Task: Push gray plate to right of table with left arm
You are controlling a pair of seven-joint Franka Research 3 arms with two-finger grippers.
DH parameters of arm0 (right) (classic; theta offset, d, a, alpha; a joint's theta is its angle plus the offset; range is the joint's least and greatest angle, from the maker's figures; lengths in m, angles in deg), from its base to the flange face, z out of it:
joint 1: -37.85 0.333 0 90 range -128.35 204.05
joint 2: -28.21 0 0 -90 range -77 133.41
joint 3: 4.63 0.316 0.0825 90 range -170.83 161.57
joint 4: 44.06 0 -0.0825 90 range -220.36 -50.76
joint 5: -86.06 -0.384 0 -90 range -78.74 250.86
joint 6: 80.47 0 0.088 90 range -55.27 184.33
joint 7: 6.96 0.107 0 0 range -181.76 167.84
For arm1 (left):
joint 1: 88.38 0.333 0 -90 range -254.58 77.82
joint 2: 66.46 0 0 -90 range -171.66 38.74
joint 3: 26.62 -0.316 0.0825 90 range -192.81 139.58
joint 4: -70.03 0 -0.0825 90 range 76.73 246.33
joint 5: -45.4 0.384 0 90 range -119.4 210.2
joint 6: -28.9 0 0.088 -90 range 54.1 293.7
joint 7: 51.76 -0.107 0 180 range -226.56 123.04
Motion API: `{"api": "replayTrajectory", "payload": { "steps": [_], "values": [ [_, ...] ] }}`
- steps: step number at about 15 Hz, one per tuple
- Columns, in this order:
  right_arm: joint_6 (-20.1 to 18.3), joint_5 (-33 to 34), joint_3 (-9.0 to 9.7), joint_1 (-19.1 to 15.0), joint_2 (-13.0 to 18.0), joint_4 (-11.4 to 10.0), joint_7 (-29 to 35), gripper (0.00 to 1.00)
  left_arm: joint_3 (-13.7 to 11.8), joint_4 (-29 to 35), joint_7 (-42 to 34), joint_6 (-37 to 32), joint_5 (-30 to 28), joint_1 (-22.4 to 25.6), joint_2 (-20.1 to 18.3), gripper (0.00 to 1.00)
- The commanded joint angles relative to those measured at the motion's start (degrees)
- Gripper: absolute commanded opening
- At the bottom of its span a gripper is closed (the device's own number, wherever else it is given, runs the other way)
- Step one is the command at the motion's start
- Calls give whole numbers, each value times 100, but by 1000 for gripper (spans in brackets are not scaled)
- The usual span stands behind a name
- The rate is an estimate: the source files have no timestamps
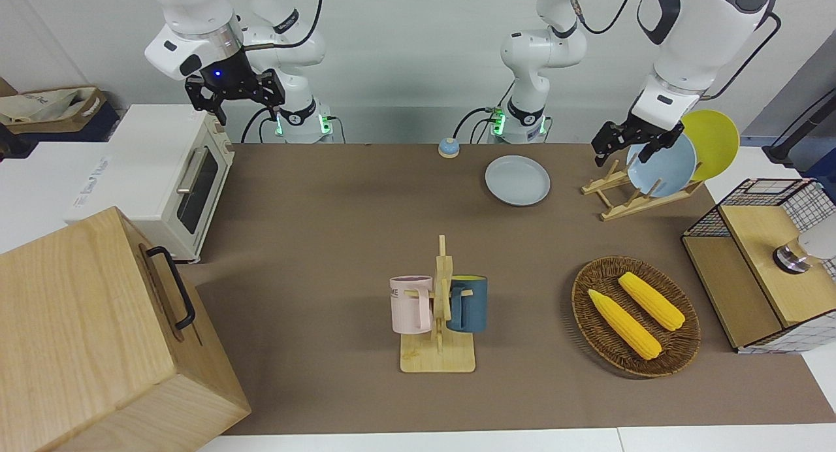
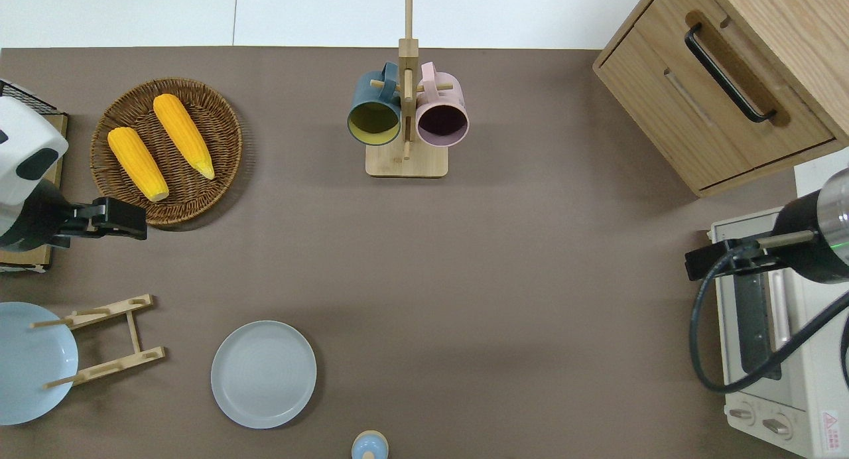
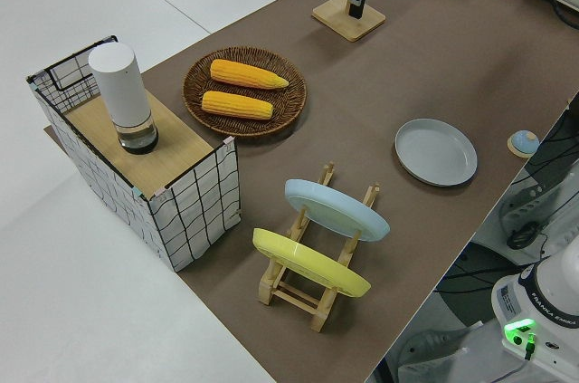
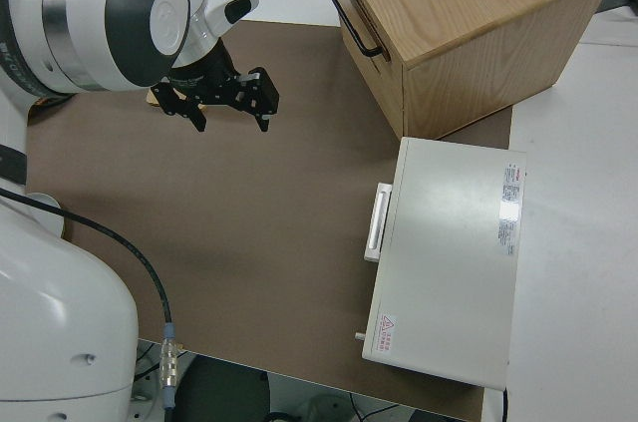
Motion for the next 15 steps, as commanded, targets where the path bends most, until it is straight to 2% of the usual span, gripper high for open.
{"api": "replayTrajectory", "payload": {
  "steps": [1, 5, 8, 10, 15],
  "values": [
    [-90, -25, 93, -107, 14, 54, 66, 983, -22, 7, 83, -99, -1, -27, -28, 998],
    [-90, -25, 93, -107, 14, 54, 66, 983, -22, 16, 109, -222, 25, -27, -28, 998],
    [-90, -25, 93, -107, 14, 54, 66, 983, -101, 331, 57, -152, 16, -36, -195, 998],
    [-90, -25, 93, -107, 14, 54, 66, 983, -110, 822, 56, 6, -1, -45, -414, 998],
    [-90, -25, 93, -107, 14, 54, 66, 983, -259, 2562, 30, 849, -54, -45, -1345, 998]
  ]
}}
